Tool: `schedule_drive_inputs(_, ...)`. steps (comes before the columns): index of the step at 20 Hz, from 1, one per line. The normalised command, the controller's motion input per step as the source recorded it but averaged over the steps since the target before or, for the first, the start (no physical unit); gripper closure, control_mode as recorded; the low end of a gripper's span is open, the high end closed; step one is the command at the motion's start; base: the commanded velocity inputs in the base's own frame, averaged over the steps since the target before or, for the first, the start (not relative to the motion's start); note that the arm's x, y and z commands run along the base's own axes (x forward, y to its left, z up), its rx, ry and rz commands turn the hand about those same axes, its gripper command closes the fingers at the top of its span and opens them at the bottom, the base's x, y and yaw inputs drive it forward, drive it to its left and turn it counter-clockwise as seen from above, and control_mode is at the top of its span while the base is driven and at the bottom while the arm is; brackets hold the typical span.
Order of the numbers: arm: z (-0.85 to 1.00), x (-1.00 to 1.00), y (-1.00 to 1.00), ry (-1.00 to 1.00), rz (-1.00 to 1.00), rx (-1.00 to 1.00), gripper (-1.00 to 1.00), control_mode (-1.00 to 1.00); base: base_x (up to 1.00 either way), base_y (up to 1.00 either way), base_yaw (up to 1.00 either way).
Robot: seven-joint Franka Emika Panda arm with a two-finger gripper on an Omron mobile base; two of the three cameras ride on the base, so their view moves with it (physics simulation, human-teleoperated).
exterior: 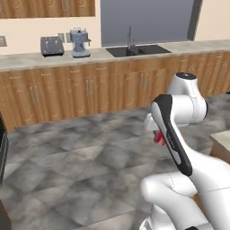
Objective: Four empty soda cans are scattered around the kitchen. Gather all the cans and cluster them next to the stove for recycling.
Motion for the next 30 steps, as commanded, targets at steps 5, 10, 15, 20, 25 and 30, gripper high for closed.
schedule_drive_inputs(5, 0.0, 0.0, 0.0, 0.0, 0.0, 0.0, 1.0, 1.0, 1.0, 0.0, 0.25)
schedule_drive_inputs(10, 0.0, 0.0, 0.0, 0.0, 0.0, 0.0, 1.0, 1.0, 1.0, 0.01, 0.28)
schedule_drive_inputs(15, 0.0, 0.0, 0.0, 0.0, 0.0, 0.0, 1.0, 1.0, 1.0, 0.0, 0.36)
schedule_drive_inputs(20, 0.0, 0.0, 0.0, 0.0, 0.0, 0.0, 1.0, 1.0, 1.0, 0.0, 0.42)
schedule_drive_inputs(25, 0.0, 0.0, 0.0, 0.0, 0.0, 0.0, 1.0, 1.0, 1.0, 0.0, 0.46)
schedule_drive_inputs(30, 0.0, 0.0, 0.0, 0.0, 0.0, 0.0, 1.0, 1.0, 1.0, 0.0, 0.49)
